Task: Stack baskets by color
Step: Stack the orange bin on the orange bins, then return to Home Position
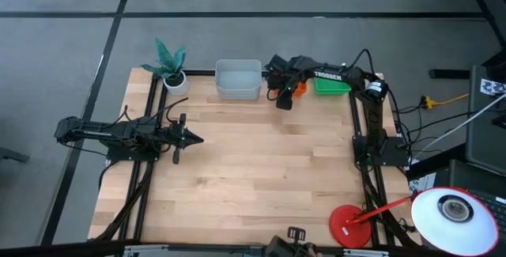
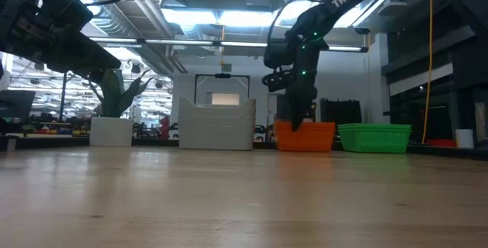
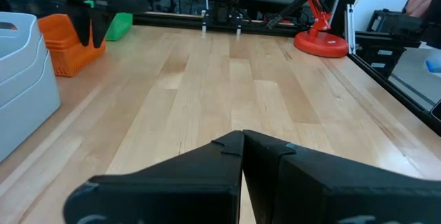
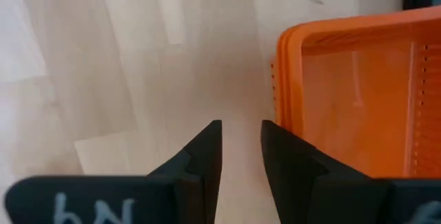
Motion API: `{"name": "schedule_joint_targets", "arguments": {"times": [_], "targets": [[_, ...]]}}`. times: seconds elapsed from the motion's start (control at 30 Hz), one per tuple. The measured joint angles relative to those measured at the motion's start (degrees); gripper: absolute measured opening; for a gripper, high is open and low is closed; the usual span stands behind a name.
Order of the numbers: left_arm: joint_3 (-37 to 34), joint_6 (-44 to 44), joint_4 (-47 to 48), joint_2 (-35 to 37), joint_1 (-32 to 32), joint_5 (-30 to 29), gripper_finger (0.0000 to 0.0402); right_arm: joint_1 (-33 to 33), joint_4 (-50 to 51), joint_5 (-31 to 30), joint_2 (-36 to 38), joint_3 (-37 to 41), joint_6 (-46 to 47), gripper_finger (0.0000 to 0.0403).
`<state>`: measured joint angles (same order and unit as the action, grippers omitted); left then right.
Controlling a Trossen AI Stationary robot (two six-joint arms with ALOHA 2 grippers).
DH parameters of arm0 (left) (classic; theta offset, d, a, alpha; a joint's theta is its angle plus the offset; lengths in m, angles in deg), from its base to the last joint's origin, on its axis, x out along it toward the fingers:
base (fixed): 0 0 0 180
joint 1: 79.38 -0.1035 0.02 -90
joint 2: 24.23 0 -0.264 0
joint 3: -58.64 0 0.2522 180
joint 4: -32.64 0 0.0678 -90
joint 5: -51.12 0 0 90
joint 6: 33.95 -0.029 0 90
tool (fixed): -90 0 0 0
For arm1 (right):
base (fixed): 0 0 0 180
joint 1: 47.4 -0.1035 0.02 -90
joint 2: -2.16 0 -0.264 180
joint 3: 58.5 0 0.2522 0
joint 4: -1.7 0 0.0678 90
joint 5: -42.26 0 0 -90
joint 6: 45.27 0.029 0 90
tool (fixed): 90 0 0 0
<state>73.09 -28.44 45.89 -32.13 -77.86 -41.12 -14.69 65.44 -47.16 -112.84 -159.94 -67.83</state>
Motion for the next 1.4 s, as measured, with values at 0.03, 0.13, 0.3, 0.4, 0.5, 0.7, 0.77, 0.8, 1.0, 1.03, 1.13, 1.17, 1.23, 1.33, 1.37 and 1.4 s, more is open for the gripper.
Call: {"name": "schedule_joint_targets", "arguments": {"times": [0.03,0.13,0.3,0.4,0.5,0.7,0.77,0.8,1.0,1.03,1.13,1.17,1.23,1.33,1.37,1.4], "targets": [[-0.02,0.00,0.00,0.02,0.00,0.00,0.0000,0.14,0.02,0.02,0.00,-0.02,0.00,0.0105],[-0.02,0.00,0.02,0.00,0.00,-0.01,0.0000,0.19,0.33,0.78,0.00,0.00,0.72,0.0105],[-0.02,0.00,0.02,0.00,0.00,-0.02,0.0000,-0.50,0.98,1.07,0.00,-0.02,1.54,0.0105],[0.00,0.02,0.00,0.00,0.00,-0.02,0.0000,-1.56,2.05,1.40,0.23,-0.02,3.80,0.0105],[-0.02,0.00,0.00,0.02,0.00,-0.01,0.0000,-3.31,6.42,4.95,1.26,-0.16,9.70,0.0105],[-0.01,0.00,0.02,0.02,0.00,0.00,0.0000,-8.75,15.90,9.05,4.84,0.00,18.02,0.0105],[0.00,0.02,0.02,0.02,0.00,-0.01,0.0000,-11.06,17.88,9.37,6.81,1.52,18.07,0.0105],[-0.01,0.00,0.02,0.02,0.00,0.00,0.0000,-12.44,18.41,9.69,8.04,2.89,18.16,0.0105],[-0.02,0.00,0.02,0.00,0.00,0.00,0.0000,-20.25,9.67,10.33,18.36,16.92,24.71,0.0105],[-0.02,0.01,0.00,0.01,0.00,0.00,0.0000,-21.71,6.74,10.22,20.36,19.88,27.34,0.0105],[-0.02,0.01,0.00,0.02,0.00,0.00,0.0000,-25.90,-3.93,11.40,28.02,29.65,34.85,0.0105],[-0.02,0.00,0.00,0.02,0.00,-0.01,0.0000,-26.92,-8.11,12.08,31.56,33.51,37.17,0.0105],[0.00,0.02,0.00,0.02,0.00,0.00,0.0000,-28.83,-18.20,11.24,39.16,41.58,40.69,0.0105],[-0.02,0.02,0.00,0.01,0.00,0.00,0.0000,-30.93,-32.96,11.07,50.42,53.45,43.32,0.0105],[0.00,0.00,0.00,0.00,0.00,0.00,0.0000,-31.44,-37.61,11.45,54.06,57.20,43.29,0.0105],[-0.02,0.02,0.00,0.02,0.00,0.00,0.0000,-31.76,-42.06,11.19,57.75,60.89,42.98,0.0105]]}}
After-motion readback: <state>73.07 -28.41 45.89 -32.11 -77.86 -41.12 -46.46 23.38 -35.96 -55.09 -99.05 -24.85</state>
